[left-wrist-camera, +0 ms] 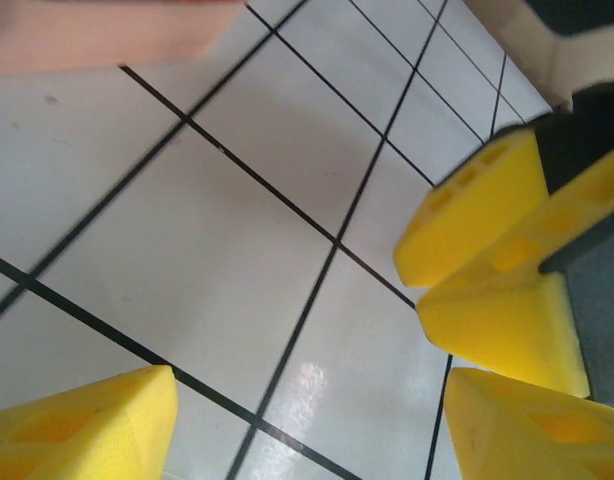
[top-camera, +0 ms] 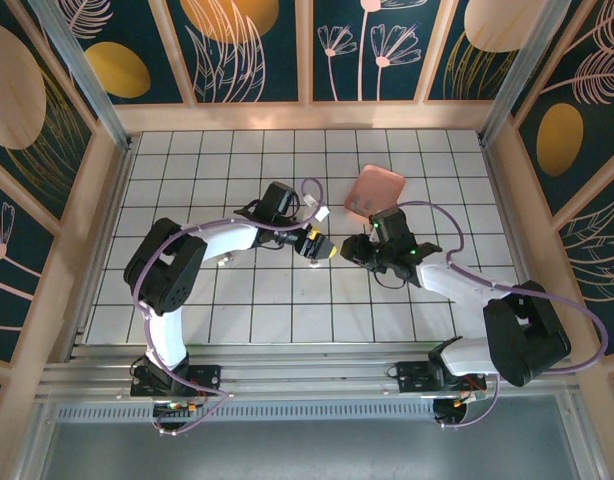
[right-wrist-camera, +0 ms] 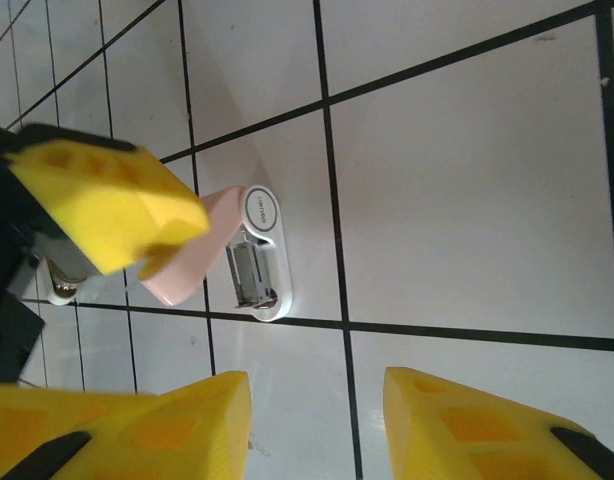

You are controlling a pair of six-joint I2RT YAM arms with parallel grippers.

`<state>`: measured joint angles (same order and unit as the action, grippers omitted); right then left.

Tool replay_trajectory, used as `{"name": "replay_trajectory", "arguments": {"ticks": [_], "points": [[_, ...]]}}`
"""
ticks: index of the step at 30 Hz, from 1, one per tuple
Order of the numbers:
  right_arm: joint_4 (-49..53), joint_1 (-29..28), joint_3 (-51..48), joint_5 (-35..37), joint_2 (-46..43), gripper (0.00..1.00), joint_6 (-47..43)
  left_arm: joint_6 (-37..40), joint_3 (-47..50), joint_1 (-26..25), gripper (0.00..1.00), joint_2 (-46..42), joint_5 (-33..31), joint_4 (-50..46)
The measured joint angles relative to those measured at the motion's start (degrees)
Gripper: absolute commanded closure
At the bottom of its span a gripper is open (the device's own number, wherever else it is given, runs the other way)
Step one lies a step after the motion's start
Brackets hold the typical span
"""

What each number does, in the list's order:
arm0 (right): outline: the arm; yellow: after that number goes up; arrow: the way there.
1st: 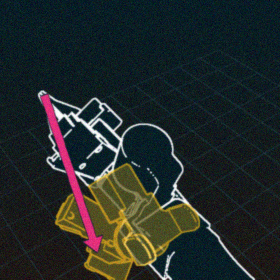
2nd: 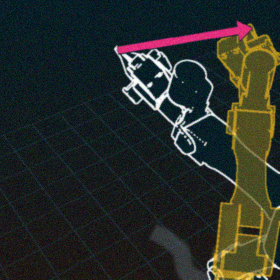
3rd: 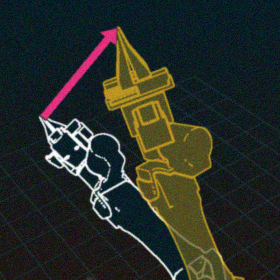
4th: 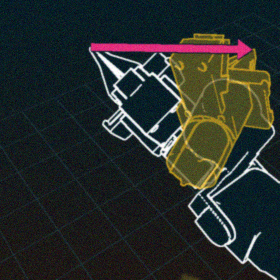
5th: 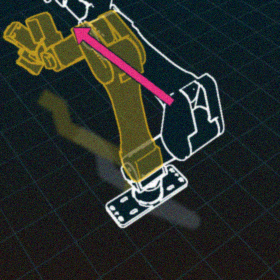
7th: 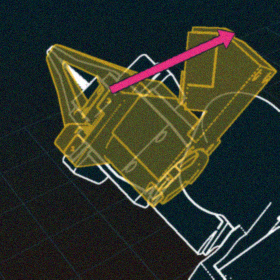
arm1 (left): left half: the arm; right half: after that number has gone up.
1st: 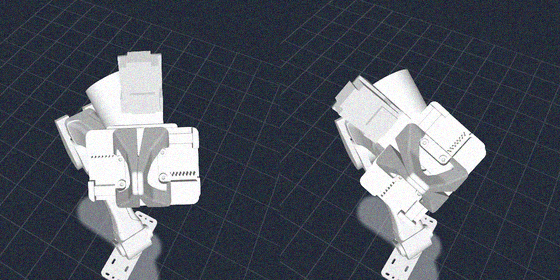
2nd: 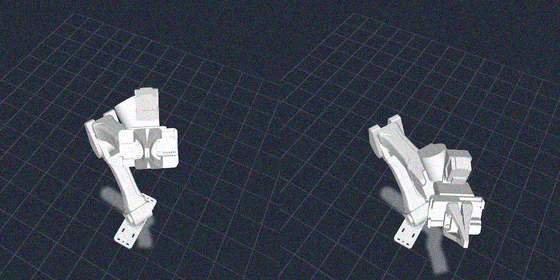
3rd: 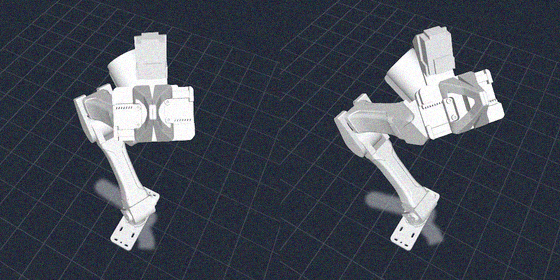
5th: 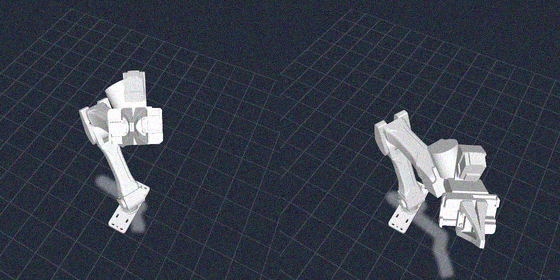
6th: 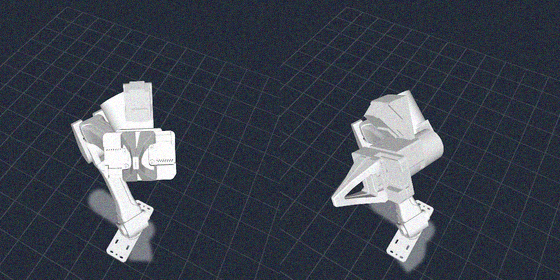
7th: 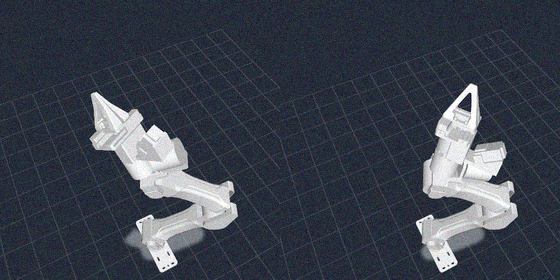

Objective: Load the staples into the stapler

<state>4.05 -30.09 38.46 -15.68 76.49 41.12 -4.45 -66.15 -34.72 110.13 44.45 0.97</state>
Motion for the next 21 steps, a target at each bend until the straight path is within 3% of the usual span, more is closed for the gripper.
{"name": "replay_trajectory", "arguments": {"ticks": [6, 12, 21], "points": [[-1.9, -0.5, 0.0, -1.3, 2.2, 0.57, 0.3, 0.5, 2.1, -0.6, 0.19, -1.4, -0.7, -1.2], [-5.7, -0.6, 1.8, -2.6, 5.3, 0.54, 1.7, -4.6, 5.4, 0.7, 0.17, -6.9, -6.2, -0.3], [-8.2, -3.6, 8.1, -5.4, 14.2, 0.58, 1.4, -15.5, 12.6, 8.9, 0.16, -19.0, -15.5, 6.8]]}}
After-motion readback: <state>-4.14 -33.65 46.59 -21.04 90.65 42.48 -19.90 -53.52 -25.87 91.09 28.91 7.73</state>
